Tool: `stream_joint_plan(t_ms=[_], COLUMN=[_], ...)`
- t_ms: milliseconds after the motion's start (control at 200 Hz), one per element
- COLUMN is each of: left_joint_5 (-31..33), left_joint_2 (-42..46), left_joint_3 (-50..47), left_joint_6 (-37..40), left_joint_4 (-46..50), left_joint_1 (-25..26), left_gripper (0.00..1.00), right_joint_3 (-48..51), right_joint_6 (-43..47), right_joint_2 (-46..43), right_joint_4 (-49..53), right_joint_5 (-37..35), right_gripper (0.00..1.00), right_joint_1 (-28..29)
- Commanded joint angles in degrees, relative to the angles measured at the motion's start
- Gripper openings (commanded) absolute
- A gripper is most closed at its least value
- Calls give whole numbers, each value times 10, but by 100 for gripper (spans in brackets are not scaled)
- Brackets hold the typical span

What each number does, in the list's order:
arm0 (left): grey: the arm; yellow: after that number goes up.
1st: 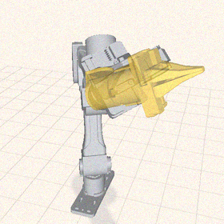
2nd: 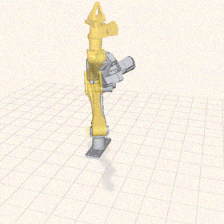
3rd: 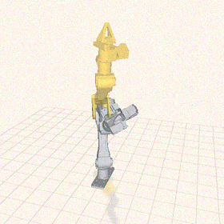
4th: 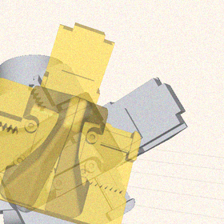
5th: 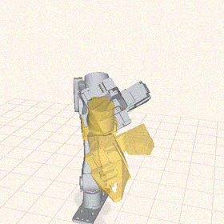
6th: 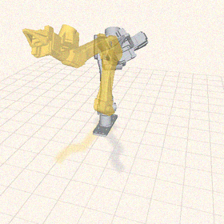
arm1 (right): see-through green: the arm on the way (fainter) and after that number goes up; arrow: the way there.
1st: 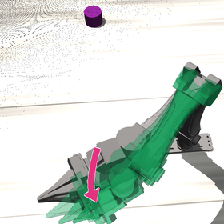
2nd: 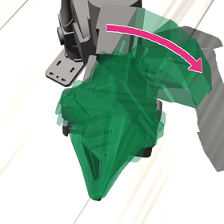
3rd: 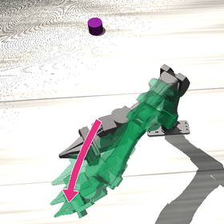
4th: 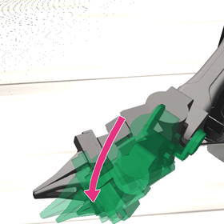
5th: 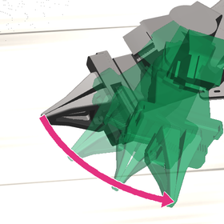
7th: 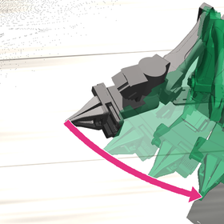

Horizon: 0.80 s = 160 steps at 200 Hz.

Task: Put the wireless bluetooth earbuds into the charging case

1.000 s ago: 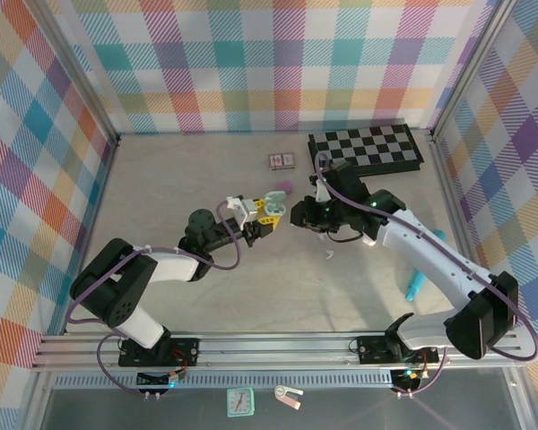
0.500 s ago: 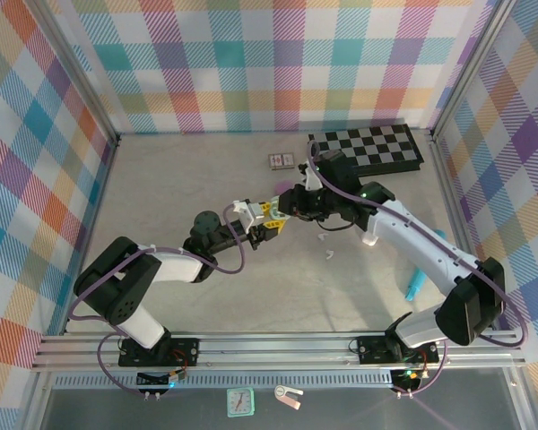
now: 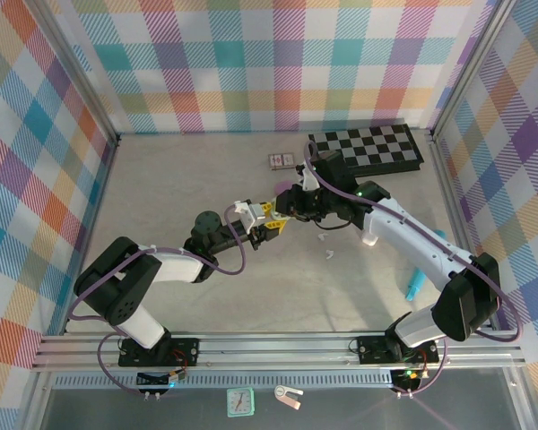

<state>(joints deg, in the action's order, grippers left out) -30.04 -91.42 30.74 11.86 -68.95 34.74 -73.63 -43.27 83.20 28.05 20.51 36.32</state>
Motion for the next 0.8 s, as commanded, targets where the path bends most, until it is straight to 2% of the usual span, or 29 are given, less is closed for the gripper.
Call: stream_joint_plan(t_ms=[0, 330, 795], left_joint_5=[4, 5, 9], left_joint_2=[4, 4, -2], left_joint_3=[18, 24, 23], left_joint_6=[10, 1, -17], left_joint_4=[-11, -22, -51], left_joint_1=[4, 4, -2], left_gripper=[33, 33, 33], right_joint_3=[5, 14, -2], right_joint_6=[-8, -10, 31], right_joint_2=[9, 14, -24], right_joint_4=[-8, -1, 41], right_joint_5=[18, 9, -34], right_gripper=[22, 22, 46], right_joint_1=[-3, -2, -3])
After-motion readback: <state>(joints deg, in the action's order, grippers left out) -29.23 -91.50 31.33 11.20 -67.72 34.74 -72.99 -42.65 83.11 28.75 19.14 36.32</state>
